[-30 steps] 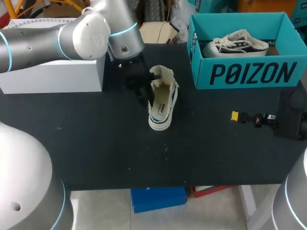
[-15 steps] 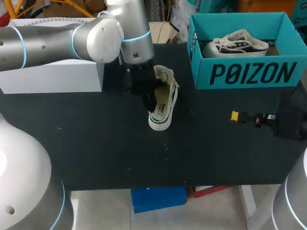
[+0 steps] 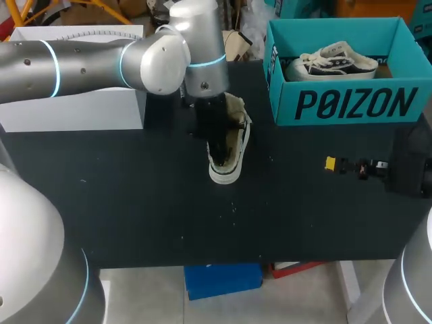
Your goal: Take the shoe out of the shoebox, open the shoe tongue, remove and reinsert the insole, then place the shoe into the shoebox
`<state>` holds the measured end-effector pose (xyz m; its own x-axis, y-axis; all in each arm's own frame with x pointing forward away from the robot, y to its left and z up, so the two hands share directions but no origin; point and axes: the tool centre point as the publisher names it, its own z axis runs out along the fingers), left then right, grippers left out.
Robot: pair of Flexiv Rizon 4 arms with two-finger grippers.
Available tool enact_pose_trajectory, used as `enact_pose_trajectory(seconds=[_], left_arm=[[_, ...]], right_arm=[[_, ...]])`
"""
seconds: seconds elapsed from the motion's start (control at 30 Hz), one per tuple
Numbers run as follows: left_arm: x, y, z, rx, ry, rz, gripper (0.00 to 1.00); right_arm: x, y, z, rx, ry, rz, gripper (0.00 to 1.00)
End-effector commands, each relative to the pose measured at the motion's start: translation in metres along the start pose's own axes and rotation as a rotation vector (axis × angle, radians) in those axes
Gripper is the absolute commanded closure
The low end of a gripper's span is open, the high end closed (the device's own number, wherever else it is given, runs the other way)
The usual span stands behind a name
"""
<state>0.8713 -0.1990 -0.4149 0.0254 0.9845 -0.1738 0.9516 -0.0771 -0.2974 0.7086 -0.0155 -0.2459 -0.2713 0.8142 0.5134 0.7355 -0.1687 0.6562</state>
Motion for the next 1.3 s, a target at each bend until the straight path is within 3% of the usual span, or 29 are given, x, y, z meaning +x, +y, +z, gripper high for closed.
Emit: enact_pose_trajectory(seconds=[0.03,0.33,0.63,0.93,1.3], left_arm=[[-0.005,0.006,0.009,0.006,-0.005,0.001,1.00],[-0.002,-0.008,-0.032,-0.095,-0.027,0.022,1.00],[0.015,-0.013,-0.098,-0.239,-0.077,-0.017,1.00],[0.045,0.013,-0.143,-0.334,-0.136,-0.156,1.00],[0.059,0.061,-0.163,-0.369,-0.140,-0.272,1.00]], right_arm=[[0.000,0.000,-0.001,-0.001,0.002,0.001,0.00],[0.000,0.000,-0.001,-0.001,0.002,0.001,0.00],[0.000,0.000,-0.001,-0.001,0.002,0.001,0.00],[0.000,0.000,-0.001,-0.001,0.002,0.001,0.00],[0.000,0.000,-0.001,-0.001,0.002,0.001,0.00]])
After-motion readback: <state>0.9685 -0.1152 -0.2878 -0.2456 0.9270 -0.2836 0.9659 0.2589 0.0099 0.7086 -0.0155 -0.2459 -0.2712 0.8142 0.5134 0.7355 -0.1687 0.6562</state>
